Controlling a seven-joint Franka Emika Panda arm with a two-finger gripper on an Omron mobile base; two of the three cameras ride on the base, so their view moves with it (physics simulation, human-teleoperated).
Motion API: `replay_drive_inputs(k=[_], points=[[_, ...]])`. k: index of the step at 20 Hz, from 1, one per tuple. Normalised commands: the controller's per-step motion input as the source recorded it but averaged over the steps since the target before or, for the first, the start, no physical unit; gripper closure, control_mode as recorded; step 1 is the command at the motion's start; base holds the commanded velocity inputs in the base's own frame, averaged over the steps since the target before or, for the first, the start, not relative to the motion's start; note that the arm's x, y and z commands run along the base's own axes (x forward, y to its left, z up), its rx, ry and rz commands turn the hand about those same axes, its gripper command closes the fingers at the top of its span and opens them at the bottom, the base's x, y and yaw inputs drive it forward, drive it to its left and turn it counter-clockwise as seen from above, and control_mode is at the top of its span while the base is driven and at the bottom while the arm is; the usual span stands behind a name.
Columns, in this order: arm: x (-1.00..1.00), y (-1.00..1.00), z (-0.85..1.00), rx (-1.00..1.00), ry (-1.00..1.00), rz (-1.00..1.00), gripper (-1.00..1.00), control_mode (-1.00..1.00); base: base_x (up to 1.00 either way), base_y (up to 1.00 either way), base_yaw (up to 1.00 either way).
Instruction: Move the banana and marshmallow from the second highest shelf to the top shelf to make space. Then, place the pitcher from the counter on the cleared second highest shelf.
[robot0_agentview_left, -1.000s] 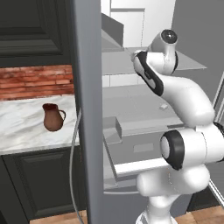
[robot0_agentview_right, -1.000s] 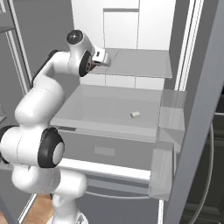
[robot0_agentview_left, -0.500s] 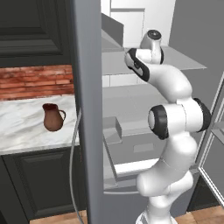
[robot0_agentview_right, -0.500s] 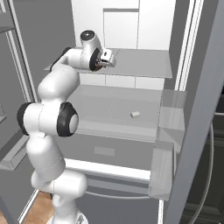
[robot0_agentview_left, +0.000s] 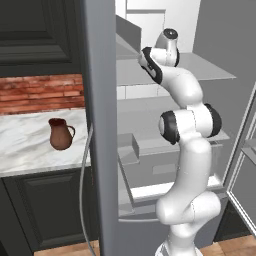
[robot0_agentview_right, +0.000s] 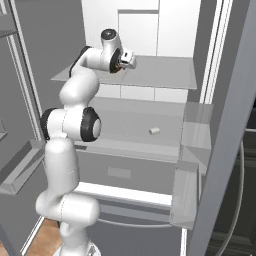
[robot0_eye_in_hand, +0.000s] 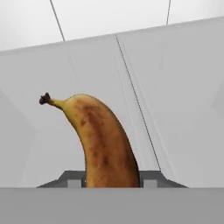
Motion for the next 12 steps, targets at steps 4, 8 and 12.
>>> replay_drive_inputs(k=[4,8,12], points=[[0.00,0.03,-0.31,0.00,-0.40,0.00,-1.00,-1.00,0.00,0.00,0.00],[-0.42,0.07,-0.32,-0.05,-0.37,0.00,-1.00,-1.00,0.00,0.00,0.00],[-1.00,-0.09,0.04,-0.01,-0.01,0.00,-1.00,-1.00,0.00,0.00,0.00]])
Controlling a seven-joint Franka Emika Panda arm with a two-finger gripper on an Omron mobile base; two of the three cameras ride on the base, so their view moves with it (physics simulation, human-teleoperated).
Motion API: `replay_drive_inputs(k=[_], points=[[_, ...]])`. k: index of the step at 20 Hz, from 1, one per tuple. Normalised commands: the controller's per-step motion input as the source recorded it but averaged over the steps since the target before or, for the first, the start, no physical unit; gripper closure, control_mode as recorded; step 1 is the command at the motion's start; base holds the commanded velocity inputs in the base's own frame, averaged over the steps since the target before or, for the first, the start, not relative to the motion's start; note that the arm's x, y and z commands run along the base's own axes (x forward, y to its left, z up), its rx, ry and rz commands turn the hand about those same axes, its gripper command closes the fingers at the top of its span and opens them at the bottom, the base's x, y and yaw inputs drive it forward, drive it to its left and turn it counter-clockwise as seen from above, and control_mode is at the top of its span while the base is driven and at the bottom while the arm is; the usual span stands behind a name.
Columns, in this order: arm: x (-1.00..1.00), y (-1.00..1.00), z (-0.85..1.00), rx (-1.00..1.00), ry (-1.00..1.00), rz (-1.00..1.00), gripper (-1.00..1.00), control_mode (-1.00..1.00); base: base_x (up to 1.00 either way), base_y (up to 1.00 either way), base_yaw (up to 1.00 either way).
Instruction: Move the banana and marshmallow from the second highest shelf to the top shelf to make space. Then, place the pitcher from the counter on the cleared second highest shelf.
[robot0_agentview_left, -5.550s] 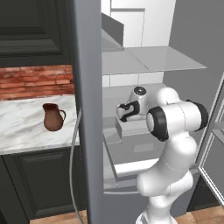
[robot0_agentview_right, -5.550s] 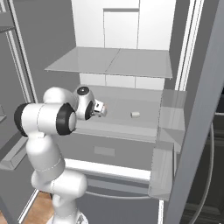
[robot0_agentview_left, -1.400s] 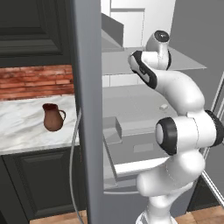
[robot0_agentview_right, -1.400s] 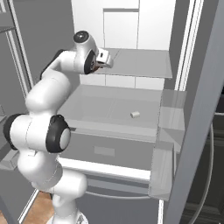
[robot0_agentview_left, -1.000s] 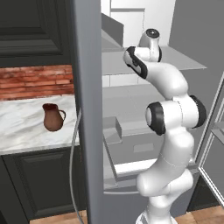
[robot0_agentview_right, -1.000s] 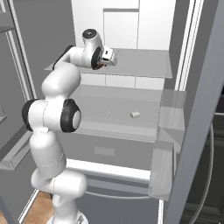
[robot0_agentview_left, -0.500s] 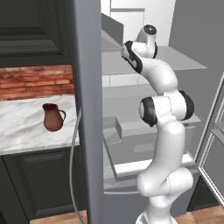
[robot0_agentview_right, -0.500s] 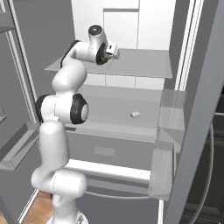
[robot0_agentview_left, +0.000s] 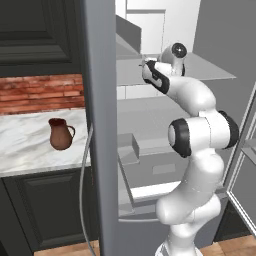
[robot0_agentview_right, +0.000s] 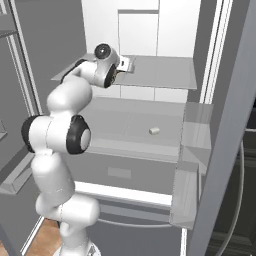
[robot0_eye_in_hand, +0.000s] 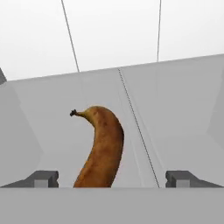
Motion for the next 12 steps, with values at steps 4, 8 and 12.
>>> replay_drive_inputs(k=[4,8,12], points=[[-1.00,-0.29,0.12,0.00,0.01,0.00,-1.00,-1.00,0.00,0.00,0.00],[-1.00,-0.28,0.08,0.00,0.14,-0.01,-1.00,-1.00,0.00,0.00,0.00],[-1.00,-0.24,-0.20,-0.02,0.14,-0.05,-1.00,-1.00,0.00,0.00,0.00]])
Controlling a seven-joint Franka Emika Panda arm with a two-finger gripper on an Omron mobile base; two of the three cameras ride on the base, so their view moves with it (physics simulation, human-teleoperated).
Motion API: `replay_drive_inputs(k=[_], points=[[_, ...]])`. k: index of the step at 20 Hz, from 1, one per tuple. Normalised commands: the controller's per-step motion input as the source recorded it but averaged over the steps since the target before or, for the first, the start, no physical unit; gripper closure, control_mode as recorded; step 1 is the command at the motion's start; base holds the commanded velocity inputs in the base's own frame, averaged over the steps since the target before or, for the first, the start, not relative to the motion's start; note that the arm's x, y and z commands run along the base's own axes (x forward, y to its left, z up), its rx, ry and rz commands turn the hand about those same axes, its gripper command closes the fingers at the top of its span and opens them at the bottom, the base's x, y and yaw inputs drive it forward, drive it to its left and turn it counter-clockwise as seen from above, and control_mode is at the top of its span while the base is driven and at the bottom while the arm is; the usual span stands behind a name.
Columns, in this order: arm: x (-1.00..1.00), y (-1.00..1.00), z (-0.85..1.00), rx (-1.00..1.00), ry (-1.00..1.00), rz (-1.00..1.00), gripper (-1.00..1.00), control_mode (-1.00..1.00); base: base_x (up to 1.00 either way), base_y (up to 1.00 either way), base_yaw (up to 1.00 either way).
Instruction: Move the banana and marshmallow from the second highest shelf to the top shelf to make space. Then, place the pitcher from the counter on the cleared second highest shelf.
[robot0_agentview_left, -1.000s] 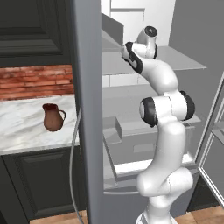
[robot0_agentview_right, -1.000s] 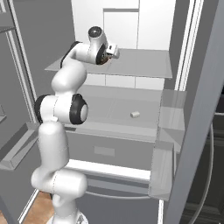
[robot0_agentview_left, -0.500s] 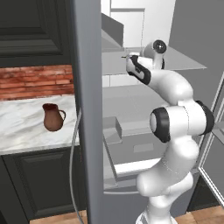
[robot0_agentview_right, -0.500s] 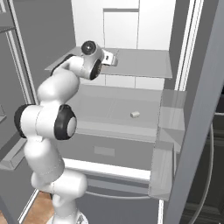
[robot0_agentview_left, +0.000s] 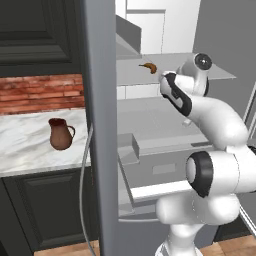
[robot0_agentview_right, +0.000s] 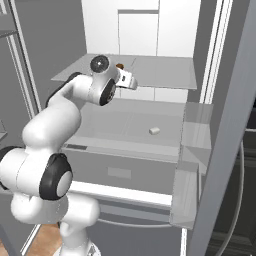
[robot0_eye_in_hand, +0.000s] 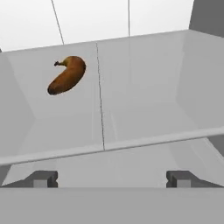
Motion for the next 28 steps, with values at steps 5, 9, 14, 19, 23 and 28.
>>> replay_drive_inputs(k=[5,9,14,19,23,28], points=[[-0.90,-0.18,-0.58,-0.06,0.14,-0.04,-1.00,-1.00,0.00,0.00,0.00],[-0.46,-0.20,-0.64,-0.08,0.23,-0.07,-1.00,-1.00,0.00,0.00,0.00],[-0.01,-0.37,-0.71,-0.02,0.04,-0.08,-1.00,-1.00,0.00,0.00,0.00],[0.34,-0.52,-0.71,0.01,0.11,-0.10,-1.00,-1.00,0.00,0.00,0.00],[0.35,-0.38,-0.64,0.00,0.04,-0.08,-1.00,-1.00,0.00,0.00,0.00],[0.32,-0.31,-0.16,0.05,0.01,-0.03,-1.00,-1.00,0.00,0.00,0.00]])
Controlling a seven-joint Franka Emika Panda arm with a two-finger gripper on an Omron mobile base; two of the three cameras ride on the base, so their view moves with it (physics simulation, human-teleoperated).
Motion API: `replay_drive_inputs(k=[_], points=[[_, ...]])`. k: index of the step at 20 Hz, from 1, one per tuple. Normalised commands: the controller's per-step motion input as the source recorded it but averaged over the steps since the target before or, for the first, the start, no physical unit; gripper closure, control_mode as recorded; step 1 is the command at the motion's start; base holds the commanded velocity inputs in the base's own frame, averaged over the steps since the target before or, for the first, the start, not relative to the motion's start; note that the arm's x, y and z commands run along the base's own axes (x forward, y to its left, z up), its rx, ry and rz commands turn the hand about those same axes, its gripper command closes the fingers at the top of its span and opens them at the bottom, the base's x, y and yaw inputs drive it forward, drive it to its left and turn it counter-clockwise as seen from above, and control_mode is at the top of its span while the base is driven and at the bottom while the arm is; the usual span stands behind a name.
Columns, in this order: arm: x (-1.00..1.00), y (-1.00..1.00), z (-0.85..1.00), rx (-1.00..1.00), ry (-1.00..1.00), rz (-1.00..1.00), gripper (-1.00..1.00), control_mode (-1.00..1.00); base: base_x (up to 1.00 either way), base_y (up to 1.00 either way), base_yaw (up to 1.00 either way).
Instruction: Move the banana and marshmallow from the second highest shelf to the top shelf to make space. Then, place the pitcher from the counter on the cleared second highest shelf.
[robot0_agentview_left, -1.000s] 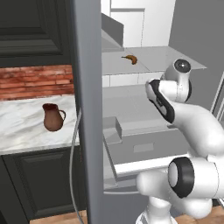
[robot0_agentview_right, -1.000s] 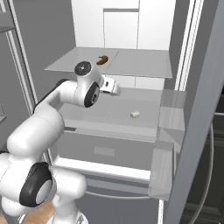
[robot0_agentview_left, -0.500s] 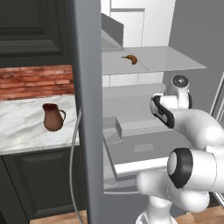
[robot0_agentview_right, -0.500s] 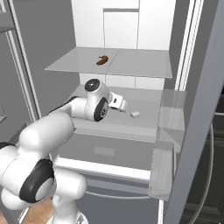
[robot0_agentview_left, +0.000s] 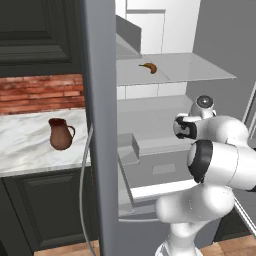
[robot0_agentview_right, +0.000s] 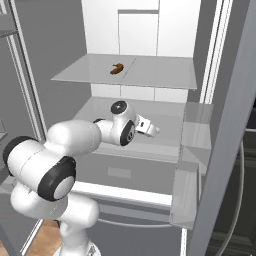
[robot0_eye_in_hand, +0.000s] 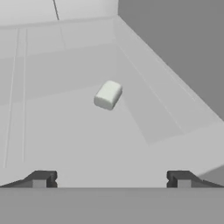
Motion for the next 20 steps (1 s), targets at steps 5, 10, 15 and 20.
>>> replay_drive_inputs(k=[5,10,15,20], points=[[0.31,-0.18,-0.03,0.06,0.02,0.00,-1.00,-1.00,0.00,0.00,0.00],[0.35,-0.16,-0.18,0.05,0.00,0.00,-1.00,-1.00,0.00,0.00,0.00],[0.51,-0.10,-0.21,0.05,0.00,0.00,-1.00,-1.00,0.00,0.00,0.00],[0.48,-0.15,-0.23,0.05,0.00,0.00,-1.00,-1.00,0.00,0.00,0.00]])
